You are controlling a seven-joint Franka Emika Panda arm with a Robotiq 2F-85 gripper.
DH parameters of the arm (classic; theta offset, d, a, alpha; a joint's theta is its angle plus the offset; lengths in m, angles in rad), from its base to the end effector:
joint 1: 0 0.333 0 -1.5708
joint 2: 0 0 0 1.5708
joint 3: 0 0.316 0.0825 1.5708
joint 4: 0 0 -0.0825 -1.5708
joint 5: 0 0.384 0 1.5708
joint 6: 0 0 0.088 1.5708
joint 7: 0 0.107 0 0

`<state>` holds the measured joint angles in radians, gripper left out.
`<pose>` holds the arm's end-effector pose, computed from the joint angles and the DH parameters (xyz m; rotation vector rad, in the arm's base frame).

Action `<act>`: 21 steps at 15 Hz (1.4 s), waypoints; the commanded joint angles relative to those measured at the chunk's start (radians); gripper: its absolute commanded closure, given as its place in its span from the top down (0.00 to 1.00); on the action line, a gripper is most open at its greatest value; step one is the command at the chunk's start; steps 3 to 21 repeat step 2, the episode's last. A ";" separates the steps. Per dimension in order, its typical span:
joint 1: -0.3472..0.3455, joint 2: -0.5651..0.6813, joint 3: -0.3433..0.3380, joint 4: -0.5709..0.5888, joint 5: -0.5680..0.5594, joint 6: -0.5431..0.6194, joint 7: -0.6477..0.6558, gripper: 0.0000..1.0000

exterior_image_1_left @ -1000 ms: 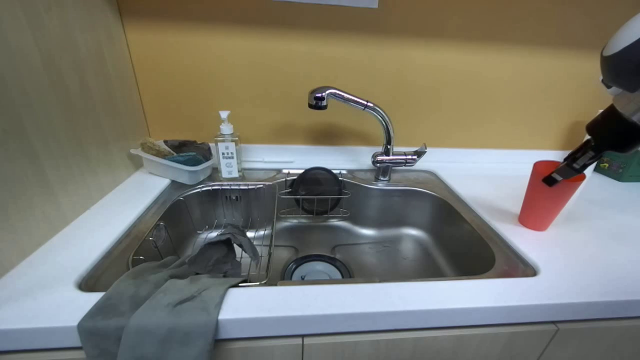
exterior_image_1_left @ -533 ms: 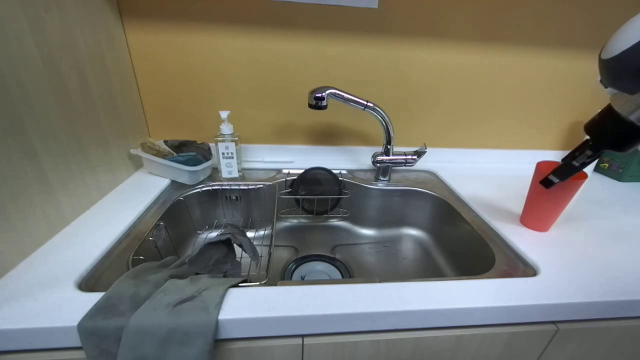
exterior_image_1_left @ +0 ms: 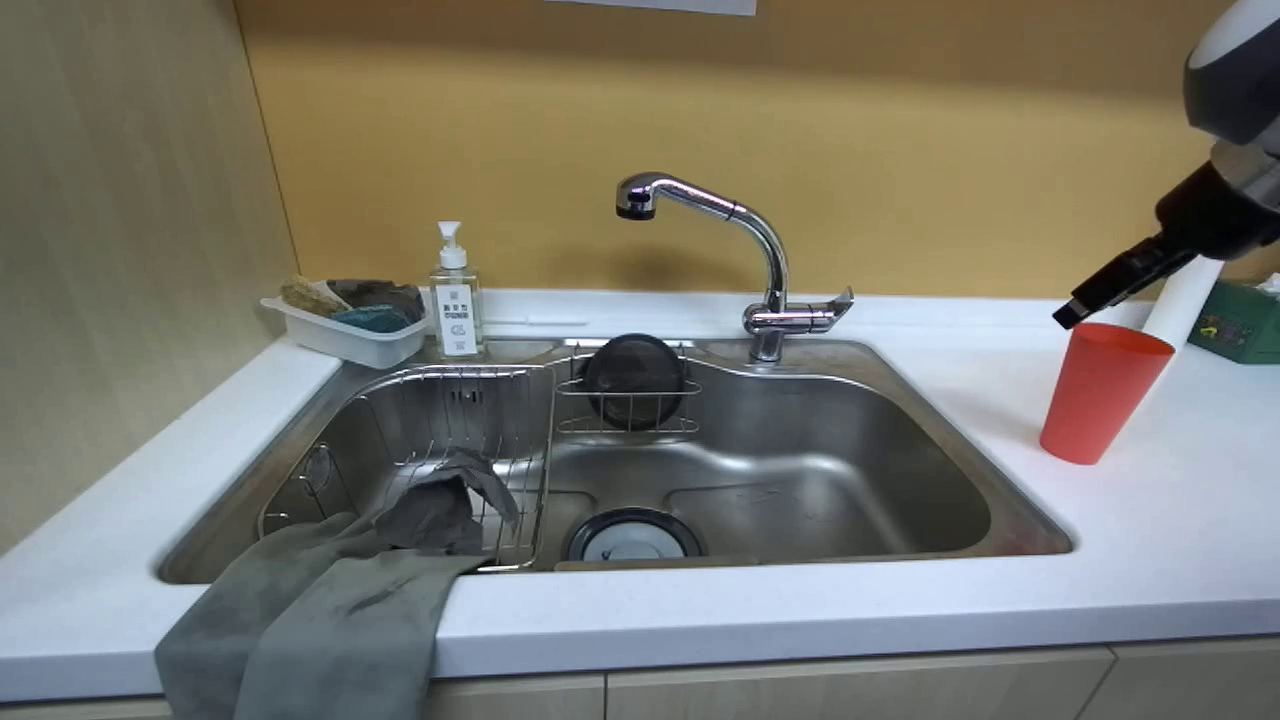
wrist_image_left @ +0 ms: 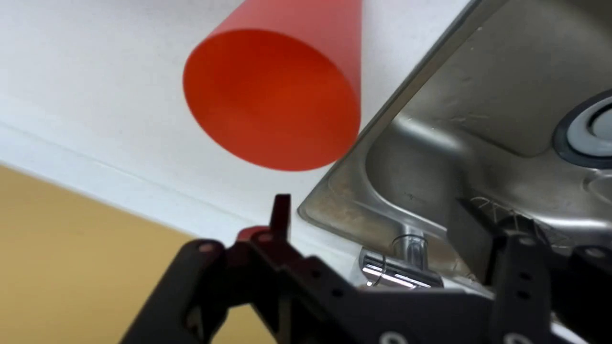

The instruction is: Remove the pink cup from the sink an put it on the counter

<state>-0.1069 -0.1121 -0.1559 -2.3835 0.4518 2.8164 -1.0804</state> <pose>0.4973 -0.1571 0.4210 2.8354 0.6100 0.8705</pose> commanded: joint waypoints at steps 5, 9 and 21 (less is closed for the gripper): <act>-0.028 0.023 0.034 0.056 -0.067 0.101 0.233 1.00; -0.028 0.023 0.034 0.056 -0.067 0.101 0.233 1.00; -0.028 0.023 0.034 0.056 -0.067 0.101 0.233 1.00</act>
